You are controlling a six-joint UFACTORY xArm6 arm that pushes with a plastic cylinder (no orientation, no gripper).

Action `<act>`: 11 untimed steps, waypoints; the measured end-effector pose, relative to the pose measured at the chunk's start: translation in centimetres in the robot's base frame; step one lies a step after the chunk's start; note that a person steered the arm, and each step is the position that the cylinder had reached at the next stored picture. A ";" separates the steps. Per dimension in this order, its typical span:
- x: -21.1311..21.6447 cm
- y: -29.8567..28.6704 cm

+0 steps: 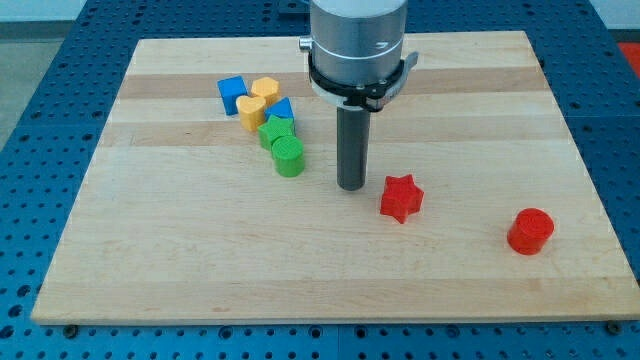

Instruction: Slide the red star towards the red circle

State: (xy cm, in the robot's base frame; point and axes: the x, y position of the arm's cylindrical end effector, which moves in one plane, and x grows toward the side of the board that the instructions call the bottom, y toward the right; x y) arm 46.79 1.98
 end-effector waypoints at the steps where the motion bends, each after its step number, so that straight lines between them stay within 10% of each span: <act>1: 0.0 0.6; 11: 2.7 8.7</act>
